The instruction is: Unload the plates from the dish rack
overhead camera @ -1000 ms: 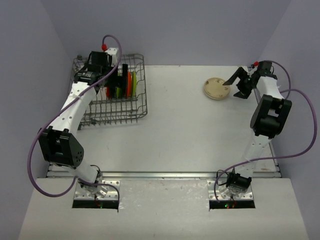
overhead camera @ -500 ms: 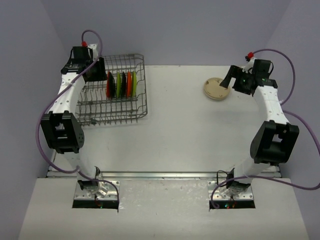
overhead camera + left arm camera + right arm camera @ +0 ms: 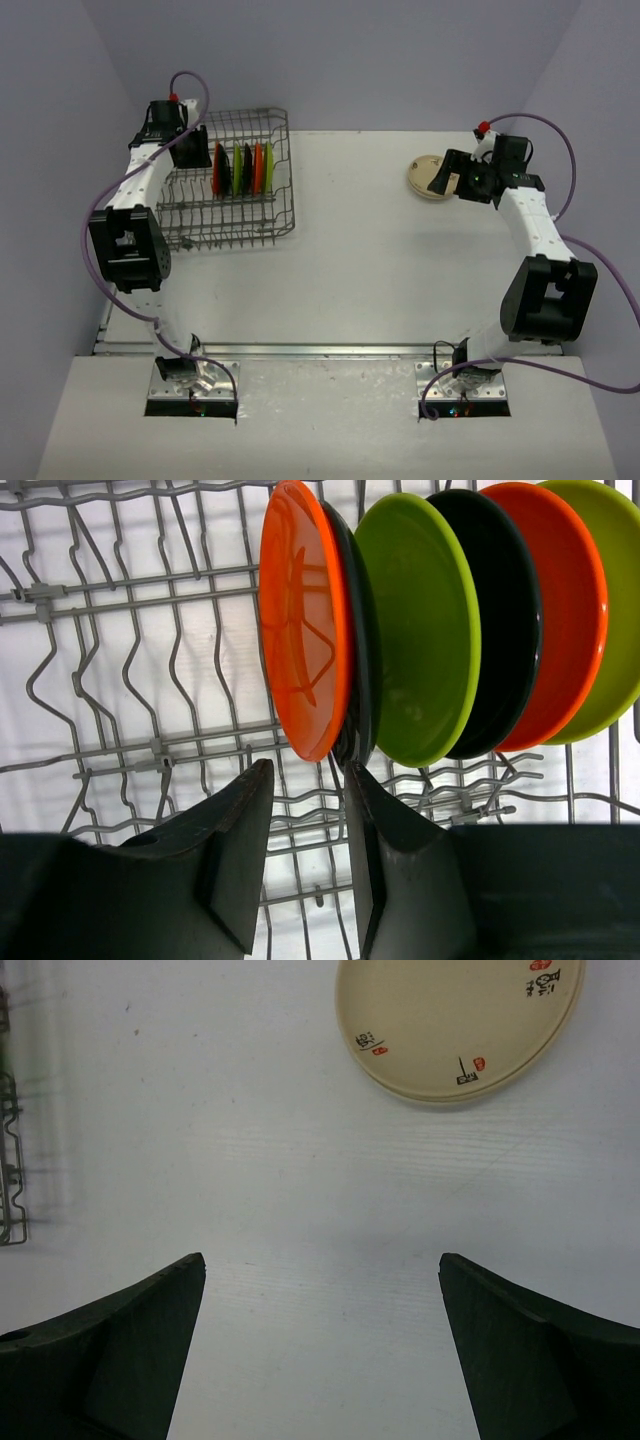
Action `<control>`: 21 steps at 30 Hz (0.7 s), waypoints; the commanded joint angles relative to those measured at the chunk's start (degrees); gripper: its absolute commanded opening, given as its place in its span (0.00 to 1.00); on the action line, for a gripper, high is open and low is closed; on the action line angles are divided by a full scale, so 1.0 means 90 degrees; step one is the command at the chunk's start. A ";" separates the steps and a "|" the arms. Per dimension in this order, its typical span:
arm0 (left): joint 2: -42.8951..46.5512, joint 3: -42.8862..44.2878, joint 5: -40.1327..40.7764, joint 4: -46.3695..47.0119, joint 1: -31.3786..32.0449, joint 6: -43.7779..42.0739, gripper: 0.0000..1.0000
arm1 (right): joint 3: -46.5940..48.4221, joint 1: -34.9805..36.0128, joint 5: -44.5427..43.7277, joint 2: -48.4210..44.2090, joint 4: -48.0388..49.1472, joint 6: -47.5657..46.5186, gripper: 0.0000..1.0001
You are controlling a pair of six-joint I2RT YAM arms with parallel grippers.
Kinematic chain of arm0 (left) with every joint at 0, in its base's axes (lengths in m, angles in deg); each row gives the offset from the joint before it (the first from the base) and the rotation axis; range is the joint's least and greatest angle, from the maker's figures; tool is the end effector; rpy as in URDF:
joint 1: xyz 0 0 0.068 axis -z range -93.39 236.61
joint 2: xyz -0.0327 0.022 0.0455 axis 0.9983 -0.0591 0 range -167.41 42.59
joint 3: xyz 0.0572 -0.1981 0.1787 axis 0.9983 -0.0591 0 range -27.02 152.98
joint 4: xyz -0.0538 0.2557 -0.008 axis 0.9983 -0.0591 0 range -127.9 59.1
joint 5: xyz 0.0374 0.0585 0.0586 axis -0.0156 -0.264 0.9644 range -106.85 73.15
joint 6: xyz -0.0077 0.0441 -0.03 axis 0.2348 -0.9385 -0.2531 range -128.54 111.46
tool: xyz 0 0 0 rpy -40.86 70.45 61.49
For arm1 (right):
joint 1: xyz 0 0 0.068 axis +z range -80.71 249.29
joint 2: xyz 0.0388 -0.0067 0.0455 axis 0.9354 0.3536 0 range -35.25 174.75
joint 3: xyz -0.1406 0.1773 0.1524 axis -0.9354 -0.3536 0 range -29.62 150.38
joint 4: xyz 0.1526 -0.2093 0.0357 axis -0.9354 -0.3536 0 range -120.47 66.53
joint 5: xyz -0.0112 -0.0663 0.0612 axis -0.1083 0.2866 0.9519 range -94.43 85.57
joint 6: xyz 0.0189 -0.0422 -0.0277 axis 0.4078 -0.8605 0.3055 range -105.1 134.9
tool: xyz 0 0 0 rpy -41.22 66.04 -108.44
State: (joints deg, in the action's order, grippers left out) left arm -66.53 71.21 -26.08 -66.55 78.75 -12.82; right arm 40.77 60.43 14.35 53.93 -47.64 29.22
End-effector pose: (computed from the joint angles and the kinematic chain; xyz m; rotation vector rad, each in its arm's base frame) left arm 0.4302 0.0537 0.2964 0.0023 2.3713 -0.0904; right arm 0.3440 -0.0421 0.2820 0.3005 2.2897 0.4280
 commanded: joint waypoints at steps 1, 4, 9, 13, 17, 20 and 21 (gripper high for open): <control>-0.0221 0.0275 -0.0028 0.0334 0.0014 -0.0142 0.32 | 0.0142 -0.0006 0.0141 -0.0129 0.0215 -0.0009 0.99; -0.0341 0.0296 0.0003 0.0328 0.0014 -0.0195 0.31 | 0.0171 -0.0009 0.0116 -0.0144 0.0198 -0.0046 0.99; -0.0487 0.0332 -0.0103 0.0339 0.0013 -0.0235 0.31 | 0.0243 -0.0002 0.0129 -0.0117 0.0148 -0.0069 0.99; -0.0600 0.0388 -0.0141 0.0310 0.0014 -0.0241 0.32 | 0.0312 -0.0008 0.0171 -0.0042 0.0115 -0.0031 0.99; -0.0736 0.0525 -0.0208 0.0264 0.0019 -0.0211 0.32 | 0.0374 -0.0002 0.0220 0.0068 0.0062 0.0027 0.99; -0.0845 0.0648 -0.0283 0.0250 0.0023 -0.0168 0.32 | 0.0392 -0.0002 0.0257 0.0100 0.0058 0.0068 0.99; -0.0894 0.0696 -0.0307 0.0234 0.0015 -0.0152 0.32 | 0.0408 -0.0010 0.0257 0.0108 0.0050 0.0069 0.99</control>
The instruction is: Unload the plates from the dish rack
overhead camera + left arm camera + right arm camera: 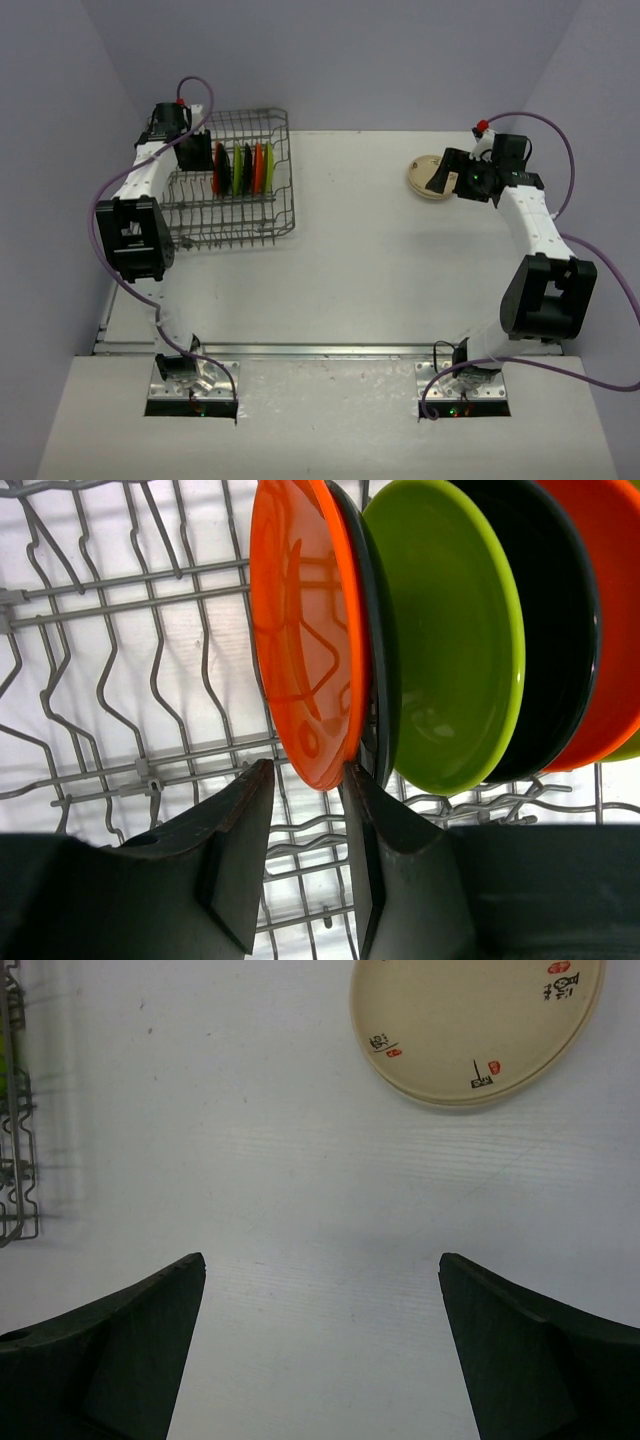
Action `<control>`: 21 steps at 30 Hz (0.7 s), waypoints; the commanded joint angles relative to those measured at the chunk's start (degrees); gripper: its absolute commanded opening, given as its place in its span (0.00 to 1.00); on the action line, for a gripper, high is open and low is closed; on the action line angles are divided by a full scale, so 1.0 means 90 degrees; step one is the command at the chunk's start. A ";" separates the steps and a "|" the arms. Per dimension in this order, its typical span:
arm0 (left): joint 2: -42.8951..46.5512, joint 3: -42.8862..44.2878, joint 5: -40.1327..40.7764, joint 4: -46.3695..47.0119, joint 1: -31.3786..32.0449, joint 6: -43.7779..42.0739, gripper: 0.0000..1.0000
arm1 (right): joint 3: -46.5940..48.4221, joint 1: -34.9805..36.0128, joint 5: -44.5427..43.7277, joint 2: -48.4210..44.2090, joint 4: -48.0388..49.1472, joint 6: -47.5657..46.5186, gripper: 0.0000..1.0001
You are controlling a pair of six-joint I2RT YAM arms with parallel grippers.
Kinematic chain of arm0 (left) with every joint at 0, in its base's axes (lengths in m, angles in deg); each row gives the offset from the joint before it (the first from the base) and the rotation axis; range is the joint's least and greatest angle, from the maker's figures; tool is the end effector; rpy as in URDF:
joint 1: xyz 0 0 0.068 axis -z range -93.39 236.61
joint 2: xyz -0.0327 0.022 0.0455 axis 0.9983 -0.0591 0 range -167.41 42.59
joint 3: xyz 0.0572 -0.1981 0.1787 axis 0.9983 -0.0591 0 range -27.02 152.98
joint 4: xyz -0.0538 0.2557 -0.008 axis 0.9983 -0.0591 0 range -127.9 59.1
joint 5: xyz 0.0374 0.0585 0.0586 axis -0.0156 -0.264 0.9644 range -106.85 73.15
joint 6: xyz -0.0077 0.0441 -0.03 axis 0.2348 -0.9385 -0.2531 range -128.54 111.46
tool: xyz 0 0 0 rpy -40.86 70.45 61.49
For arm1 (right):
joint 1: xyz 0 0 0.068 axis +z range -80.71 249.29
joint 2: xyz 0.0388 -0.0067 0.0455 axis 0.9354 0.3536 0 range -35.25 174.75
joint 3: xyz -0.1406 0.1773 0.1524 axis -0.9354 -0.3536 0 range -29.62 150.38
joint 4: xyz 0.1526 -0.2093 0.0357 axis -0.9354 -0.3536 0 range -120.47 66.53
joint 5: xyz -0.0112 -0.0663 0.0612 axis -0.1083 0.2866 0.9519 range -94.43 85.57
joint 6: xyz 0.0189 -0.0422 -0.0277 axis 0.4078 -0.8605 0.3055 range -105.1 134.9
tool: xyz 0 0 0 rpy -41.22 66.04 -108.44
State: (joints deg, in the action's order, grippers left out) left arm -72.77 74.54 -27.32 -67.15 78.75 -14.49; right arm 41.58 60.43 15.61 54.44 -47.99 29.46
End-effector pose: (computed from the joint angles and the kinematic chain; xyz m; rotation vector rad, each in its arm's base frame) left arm 0.4519 0.0559 0.2684 0.0405 2.4276 -0.1148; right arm 0.3462 -0.0417 0.2834 0.2941 2.2896 0.4557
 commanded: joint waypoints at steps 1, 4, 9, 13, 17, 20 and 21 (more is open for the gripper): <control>-0.0242 0.0349 -0.0181 0.0291 0.0020 0.0044 0.32 | 0.0328 -0.0011 0.0110 0.0067 0.0080 0.0043 0.99; -0.0305 0.0395 -0.0197 0.0294 0.0014 0.0060 0.32 | 0.0338 -0.0005 0.0101 0.0090 0.0061 0.0043 0.99; -0.0292 0.0277 -0.0204 0.0341 0.0014 0.0076 0.32 | 0.0324 -0.0011 0.0110 0.0105 0.0055 0.0055 0.99; -0.0117 -0.0055 -0.0176 0.0488 0.0014 0.0058 0.32 | 0.0341 -0.0011 0.0127 0.0114 0.0047 0.0072 0.99; 0.0128 -0.0464 -0.0117 0.0662 0.0014 0.0007 0.32 | 0.0341 -0.0003 0.0157 0.0112 0.0038 0.0092 0.99; 0.0223 -0.0637 -0.0124 0.0719 0.0014 -0.0021 0.32 | 0.0332 -0.0011 0.0177 0.0101 0.0028 0.0115 0.99; 0.0241 -0.0677 -0.0116 0.0729 0.0014 -0.0020 0.32 | 0.0331 -0.0011 0.0185 0.0093 0.0027 0.0129 0.99</control>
State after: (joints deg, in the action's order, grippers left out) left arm -71.53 70.91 -28.84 -64.43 78.75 -14.29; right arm 41.99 60.43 16.02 54.83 -48.14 29.93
